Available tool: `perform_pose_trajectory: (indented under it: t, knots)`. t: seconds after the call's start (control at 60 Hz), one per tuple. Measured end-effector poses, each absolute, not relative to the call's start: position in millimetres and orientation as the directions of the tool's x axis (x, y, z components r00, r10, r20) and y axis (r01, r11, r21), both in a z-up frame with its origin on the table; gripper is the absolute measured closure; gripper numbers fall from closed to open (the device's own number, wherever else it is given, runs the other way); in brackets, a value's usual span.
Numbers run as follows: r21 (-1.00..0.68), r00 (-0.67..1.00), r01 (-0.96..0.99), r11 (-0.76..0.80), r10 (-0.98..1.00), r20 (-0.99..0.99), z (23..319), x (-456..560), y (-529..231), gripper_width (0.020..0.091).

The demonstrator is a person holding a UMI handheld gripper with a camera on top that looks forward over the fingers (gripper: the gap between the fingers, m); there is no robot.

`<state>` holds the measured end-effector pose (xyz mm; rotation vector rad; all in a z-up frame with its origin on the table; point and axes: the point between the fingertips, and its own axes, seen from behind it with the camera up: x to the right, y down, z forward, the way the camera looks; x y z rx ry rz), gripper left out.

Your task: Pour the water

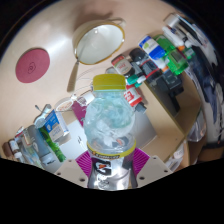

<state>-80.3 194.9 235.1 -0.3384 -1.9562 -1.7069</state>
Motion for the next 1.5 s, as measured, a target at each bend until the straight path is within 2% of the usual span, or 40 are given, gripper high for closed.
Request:
perform_pose_trajectory:
  t: [0.2,0.3,0.383,0.467,0.517,0.567,0.633,0.667,0.683,0.783,0.983,1.133,1.15,1.167,1.25,1.383,1.5]
  knots:
    - [0.875,-0.873,0.435,0.212,-0.139,0.468,207.4,-92.9,190.2,0.0611]
    - [0.837,-0.844,0.498,0.227,-0.096,0.528,201.3,-85.8,194.1,0.0611]
    - [0.718,-0.733,0.658,0.226,-0.023,0.679,205.4,-75.3,202.2,0.0613]
    - [0.426,-0.448,0.885,0.187,0.092,0.889,211.9,-53.1,210.0,0.0612]
    - [0.167,-0.19,0.977,0.132,0.187,0.964,216.3,-40.3,211.1,0.061]
    - [-0.143,0.121,0.988,0.064,0.267,0.956,209.9,-28.6,207.8,0.0611]
    - [-0.526,0.508,0.85,-0.044,0.339,0.792,195.1,-19.2,198.7,0.0606]
    - [-0.672,0.658,0.734,-0.096,0.344,0.67,177.1,-17.1,193.2,0.0604]
    - [-0.715,0.706,0.687,-0.13,0.355,0.613,178.4,-12.8,194.0,0.0604]
    - [-0.902,0.911,0.356,-0.243,0.305,0.278,139.7,2.0,179.7,0.0605]
    - [-0.948,0.928,0.119,-0.296,0.373,0.0,80.1,-16.2,155.0,0.0593]
    - [-0.968,0.926,0.063,-0.242,0.377,-0.034,69.2,-23.6,144.8,0.0586]
    - [-0.967,0.925,0.062,-0.247,0.377,-0.037,64.7,-24.5,143.2,0.0563]
    - [-0.971,0.924,0.055,-0.232,0.381,-0.038,68.5,-25.3,142.5,0.0582]
    - [-0.98,0.926,0.066,-0.186,0.376,-0.009,69.7,-24.1,143.7,0.0584]
    - [-0.976,0.924,0.068,-0.208,0.383,-0.017,69.3,-25.8,144.3,0.0577]
    - [-0.973,0.918,0.081,-0.214,0.396,-0.011,68.0,-27.3,145.7,0.0533]
